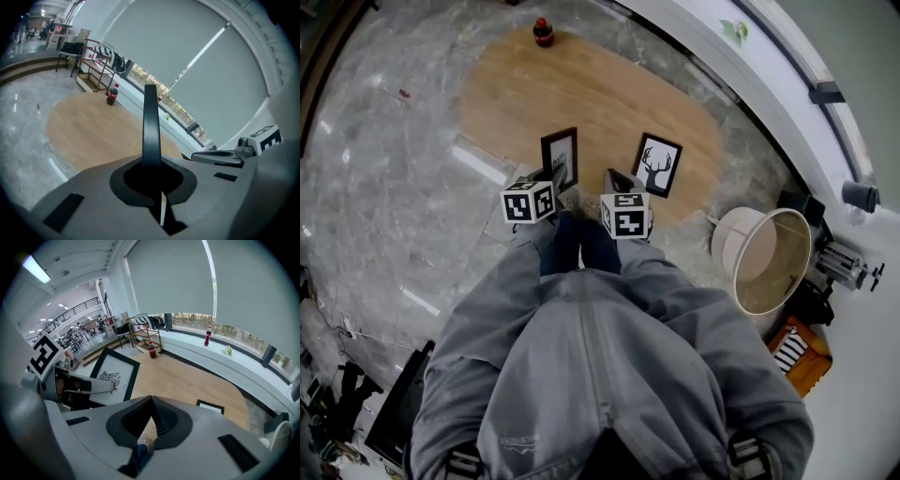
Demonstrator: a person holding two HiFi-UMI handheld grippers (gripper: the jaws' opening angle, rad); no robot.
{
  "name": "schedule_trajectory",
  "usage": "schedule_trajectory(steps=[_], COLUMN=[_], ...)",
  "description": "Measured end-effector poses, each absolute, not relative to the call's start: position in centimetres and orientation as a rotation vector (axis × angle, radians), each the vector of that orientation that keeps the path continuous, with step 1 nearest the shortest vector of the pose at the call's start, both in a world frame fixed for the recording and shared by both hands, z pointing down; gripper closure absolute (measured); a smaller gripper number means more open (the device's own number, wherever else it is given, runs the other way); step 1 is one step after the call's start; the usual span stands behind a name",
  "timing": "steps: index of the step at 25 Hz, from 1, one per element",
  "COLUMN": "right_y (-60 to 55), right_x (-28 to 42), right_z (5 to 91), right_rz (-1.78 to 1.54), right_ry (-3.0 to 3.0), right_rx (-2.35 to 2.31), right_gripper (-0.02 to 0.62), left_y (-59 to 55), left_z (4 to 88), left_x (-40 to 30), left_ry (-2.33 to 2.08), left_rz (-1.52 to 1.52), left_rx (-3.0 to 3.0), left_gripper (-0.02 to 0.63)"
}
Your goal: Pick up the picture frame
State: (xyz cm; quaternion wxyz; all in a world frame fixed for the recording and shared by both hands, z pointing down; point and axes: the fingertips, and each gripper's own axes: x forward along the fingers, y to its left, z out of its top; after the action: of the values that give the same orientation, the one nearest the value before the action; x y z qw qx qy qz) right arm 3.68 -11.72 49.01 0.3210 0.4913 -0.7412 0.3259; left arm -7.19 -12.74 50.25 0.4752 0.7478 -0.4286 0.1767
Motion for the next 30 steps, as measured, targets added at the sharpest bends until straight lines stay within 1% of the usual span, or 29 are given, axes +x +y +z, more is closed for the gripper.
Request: schedule_trajectory(steps=[6, 21, 30], right_y=[-11.6, -13.6, -13.5], right_x=[5.0, 8.5, 7.9], right_z=[44.0, 30.9, 22.3], right_rz=[0.790, 0.652, 0.531], right_ry=[-1.990, -2.131, -2.272], right_rx=[1.327, 1.541, 1.623], right_gripper=[0.565, 0.565, 0.565], left_y=[-12.7, -14.3, -13.8], left_z=[44.9, 31.1, 21.2], left_x=[-7.1, -6.9, -6.0], left_ry=[-1.092, -1.247, -1.382], left_rz=[0.467, 0.340, 0.237], left_rx=[1.917, 2.116, 2.320], left_gripper=[0.581, 0.581, 0.581])
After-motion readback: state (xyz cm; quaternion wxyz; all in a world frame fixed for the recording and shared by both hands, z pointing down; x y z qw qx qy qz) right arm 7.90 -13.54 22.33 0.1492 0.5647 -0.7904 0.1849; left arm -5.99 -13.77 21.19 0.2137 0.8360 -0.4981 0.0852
